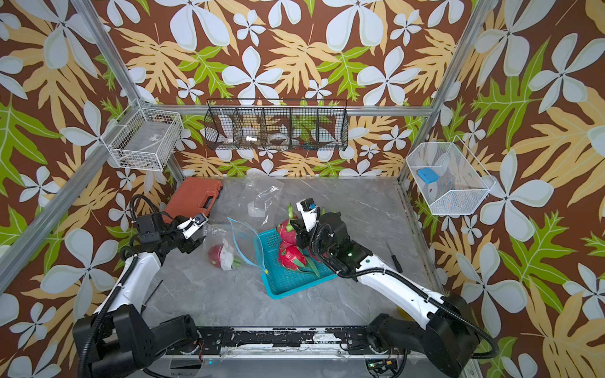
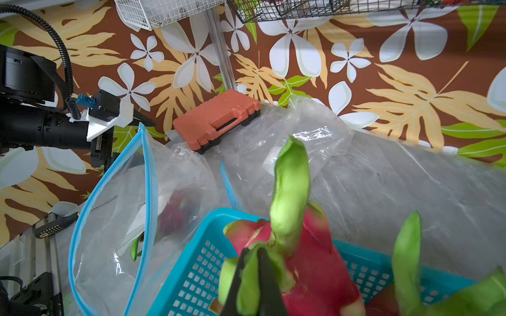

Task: Open the zip-top bag and take out the dragon fruit
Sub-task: Place the dragon fruit in the basket.

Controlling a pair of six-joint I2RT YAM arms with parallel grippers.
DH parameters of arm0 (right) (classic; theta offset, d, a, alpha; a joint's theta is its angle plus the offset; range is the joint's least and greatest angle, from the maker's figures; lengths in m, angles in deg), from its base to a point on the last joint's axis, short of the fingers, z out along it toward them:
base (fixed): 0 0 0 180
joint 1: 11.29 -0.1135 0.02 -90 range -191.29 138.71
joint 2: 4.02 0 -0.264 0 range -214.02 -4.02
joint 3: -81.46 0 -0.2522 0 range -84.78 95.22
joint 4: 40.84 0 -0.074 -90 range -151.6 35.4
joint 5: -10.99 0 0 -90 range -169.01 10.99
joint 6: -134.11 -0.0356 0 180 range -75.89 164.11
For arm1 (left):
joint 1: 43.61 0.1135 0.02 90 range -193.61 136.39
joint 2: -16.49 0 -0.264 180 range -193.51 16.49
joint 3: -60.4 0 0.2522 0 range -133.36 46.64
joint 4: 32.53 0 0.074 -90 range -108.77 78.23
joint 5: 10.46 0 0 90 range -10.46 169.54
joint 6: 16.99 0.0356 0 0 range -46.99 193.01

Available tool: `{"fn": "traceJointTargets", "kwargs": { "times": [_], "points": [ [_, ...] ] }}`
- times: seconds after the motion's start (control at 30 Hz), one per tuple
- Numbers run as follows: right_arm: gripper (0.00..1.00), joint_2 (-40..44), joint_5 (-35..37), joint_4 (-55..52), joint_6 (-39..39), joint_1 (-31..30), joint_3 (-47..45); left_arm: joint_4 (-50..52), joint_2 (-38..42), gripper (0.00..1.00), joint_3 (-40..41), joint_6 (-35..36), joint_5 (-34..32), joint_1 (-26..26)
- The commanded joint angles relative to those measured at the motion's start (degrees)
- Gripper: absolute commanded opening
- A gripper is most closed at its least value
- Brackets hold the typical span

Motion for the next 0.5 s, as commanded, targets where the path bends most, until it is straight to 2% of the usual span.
{"fn": "traceJointTargets", "kwargs": {
  "times": [0.0, 0.17, 0.33, 0.4, 0.47],
  "points": [
    [0.00, -0.94, 0.17, 1.28, -2.13, 1.73, -0.98, 3.81, -0.68, 0.82, 0.73, 2.38, 1.99, 1.51],
    [0.00, -1.27, 1.53, -0.09, -5.56, 8.22, -4.64, 4.16, -1.89, 0.82, 2.47, 2.78, 1.24, 1.78],
    [0.10, 1.88, 12.15, -5.39, -3.04, 8.45, -6.47, 4.12, -1.59, 0.82, 3.36, 3.31, 2.55, 1.71],
    [0.20, 3.22, 14.52, -6.77, -2.55, 8.49, -7.06, 4.18, -1.42, 0.82, 3.55, 3.47, 2.99, 1.73],
    [0.45, 4.81, 15.94, -7.50, -1.82, 8.48, -7.87, 4.18, -1.51, 0.82, 3.64, 3.49, 3.04, 1.73]
  ]
}}
